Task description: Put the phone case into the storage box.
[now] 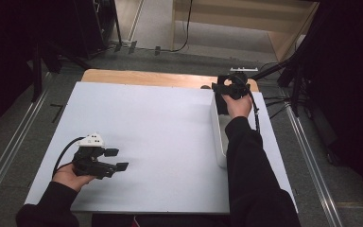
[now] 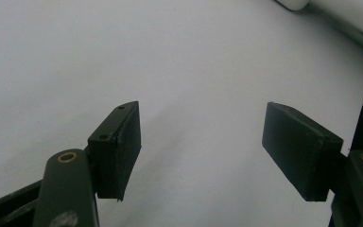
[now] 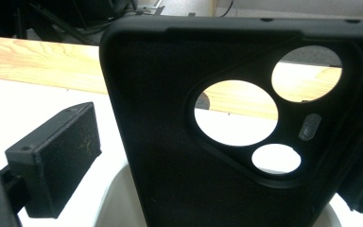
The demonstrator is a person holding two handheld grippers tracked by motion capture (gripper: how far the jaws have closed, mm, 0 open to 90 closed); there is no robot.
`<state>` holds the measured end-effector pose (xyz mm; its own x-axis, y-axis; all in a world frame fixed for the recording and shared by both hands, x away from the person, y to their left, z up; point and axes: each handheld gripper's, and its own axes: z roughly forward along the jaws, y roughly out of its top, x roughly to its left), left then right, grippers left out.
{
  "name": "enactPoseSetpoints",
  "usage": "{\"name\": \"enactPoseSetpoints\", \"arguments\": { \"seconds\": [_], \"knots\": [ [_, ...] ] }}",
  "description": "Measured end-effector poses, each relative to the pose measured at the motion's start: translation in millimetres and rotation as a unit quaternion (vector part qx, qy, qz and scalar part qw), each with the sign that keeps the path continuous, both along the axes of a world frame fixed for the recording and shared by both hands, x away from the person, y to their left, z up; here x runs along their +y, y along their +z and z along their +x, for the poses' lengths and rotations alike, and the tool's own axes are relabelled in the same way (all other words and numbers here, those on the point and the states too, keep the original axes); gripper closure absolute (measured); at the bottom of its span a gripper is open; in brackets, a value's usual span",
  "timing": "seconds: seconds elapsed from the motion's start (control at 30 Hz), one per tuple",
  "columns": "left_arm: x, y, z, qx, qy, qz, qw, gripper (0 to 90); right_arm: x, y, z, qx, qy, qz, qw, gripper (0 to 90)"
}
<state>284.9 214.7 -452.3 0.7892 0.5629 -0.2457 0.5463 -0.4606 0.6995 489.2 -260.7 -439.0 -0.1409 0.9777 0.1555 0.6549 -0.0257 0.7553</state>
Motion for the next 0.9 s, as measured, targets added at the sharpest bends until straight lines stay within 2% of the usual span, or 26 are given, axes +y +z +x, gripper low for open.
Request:
{"name": "enactPoseSetpoints", "arguments": {
  "seconds": [0.13, 0.23, 0.3, 0.4, 0.63, 0.9],
  "knots": [
    [-0.8, -0.6, -0.1, 0.001, -0.005, 0.002, 1.0, 28.7, -2.4, 1.6, -0.1, 0.004, 0.003, 0.01, 0.9999, 0.5],
    [-0.8, -0.2, 0.1, 0.001, -0.006, 0.002, 1.0, 28.7, -4.7, 4.3, -0.9, -0.002, 0.0, 0.013, 0.9999, 0.5],
    [-0.8, -0.3, 0.3, 0.001, -0.004, 0.001, 1.0, 28.7, -5.1, 5.7, -0.6, -0.006, 0.0, 0.007, 1.0, 0.5],
    [-1.2, -0.2, 0.3, 0.001, -0.004, 0.001, 1.0, 28.7, -4.2, 8.8, 1.0, 0.003, 0.003, 0.003, 1.0, 0.5],
    [-0.7, 0.0, 0.4, 0.0, -0.004, -0.001, 1.0, 28.7, -8.1, 24.5, 0.9, -0.007, 0.004, 0.002, 1.0, 0.5],
    [-1.2, 0.5, 0.1, 0.0, -0.004, -0.001, 1.0, 28.6, -10.6, 40.7, 2.2, 0.0, 0.008, 0.002, 1.0, 0.5]
  ]
}}
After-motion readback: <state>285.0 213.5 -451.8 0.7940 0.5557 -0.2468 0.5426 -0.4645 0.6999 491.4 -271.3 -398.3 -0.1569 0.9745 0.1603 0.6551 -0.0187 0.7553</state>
